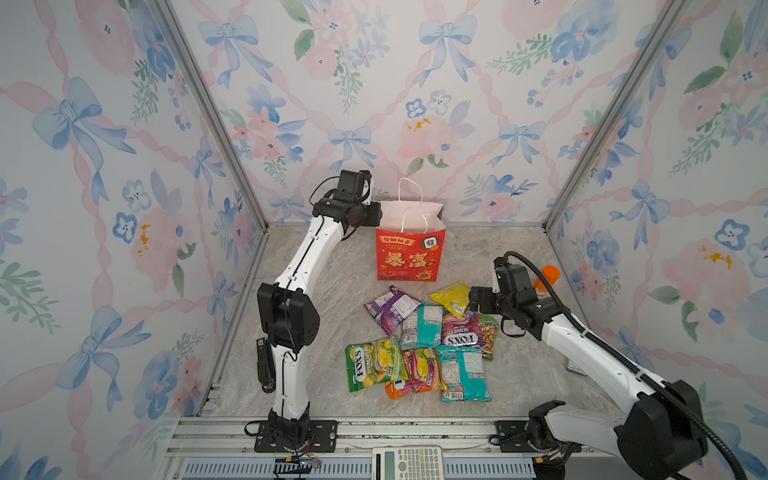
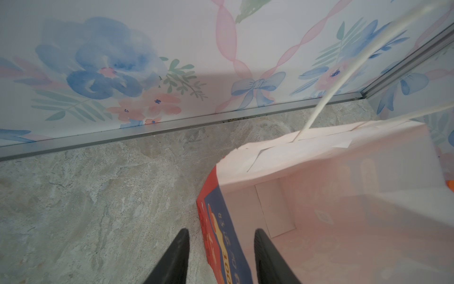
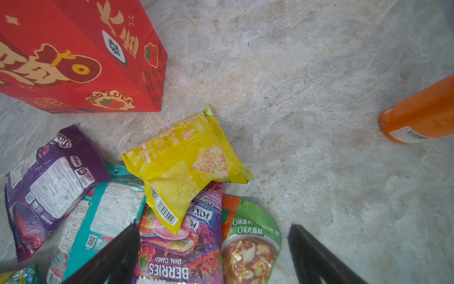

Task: Place the snacks into the paper bag
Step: 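Lower the left gripper onto the bag rim while the right hovers over snacks, then grip the bag rim with the left gripper and drag the bag toward the robot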

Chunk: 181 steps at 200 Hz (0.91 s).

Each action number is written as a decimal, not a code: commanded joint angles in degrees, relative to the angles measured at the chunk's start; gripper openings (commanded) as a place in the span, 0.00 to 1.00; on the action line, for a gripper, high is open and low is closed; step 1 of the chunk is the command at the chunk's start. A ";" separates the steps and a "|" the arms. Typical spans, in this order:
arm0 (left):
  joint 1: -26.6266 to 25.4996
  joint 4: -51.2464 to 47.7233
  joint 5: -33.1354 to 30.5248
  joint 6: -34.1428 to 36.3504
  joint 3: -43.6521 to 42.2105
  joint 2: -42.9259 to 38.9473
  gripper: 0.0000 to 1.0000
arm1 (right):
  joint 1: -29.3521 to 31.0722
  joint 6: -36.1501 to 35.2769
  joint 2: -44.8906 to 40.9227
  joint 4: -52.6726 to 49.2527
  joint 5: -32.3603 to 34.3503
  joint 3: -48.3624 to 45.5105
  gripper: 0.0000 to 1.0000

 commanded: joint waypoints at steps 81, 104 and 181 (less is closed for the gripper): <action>-0.51 -2.61 -5.53 -0.07 -2.56 -3.34 0.00 | 0.66 -0.76 0.02 0.50 -0.43 1.09 0.97; -0.44 -2.62 -10.28 -0.67 -7.10 -6.49 0.00 | 0.66 -0.67 0.55 1.14 -0.99 1.21 0.97; 3.63 -2.26 -18.01 -3.74 -20.47 -17.06 0.00 | 1.05 0.44 2.97 3.62 -4.12 1.33 0.97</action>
